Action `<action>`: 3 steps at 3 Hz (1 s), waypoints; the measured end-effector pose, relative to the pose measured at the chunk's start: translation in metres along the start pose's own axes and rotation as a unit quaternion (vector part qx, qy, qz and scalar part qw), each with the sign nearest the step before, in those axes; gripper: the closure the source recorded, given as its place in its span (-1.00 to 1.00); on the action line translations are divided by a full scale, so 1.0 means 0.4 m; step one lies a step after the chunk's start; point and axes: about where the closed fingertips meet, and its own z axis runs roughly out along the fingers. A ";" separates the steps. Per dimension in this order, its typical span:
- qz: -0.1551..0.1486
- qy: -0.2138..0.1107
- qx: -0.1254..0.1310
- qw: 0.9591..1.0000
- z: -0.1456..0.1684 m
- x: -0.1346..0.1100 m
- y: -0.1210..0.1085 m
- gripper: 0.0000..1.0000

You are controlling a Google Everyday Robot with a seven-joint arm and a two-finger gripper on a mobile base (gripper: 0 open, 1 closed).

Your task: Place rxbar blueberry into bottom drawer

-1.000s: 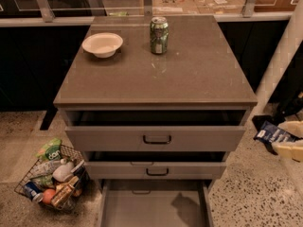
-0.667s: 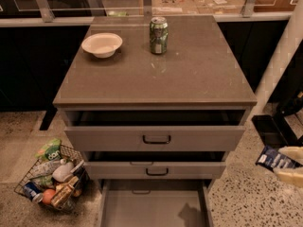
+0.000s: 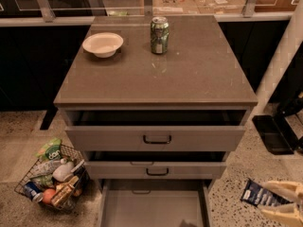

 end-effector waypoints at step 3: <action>-0.015 0.032 0.017 0.999 0.048 0.028 0.024 1.00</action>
Offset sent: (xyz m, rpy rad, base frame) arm -0.0068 0.0074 -0.0131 -0.0425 0.0107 0.0000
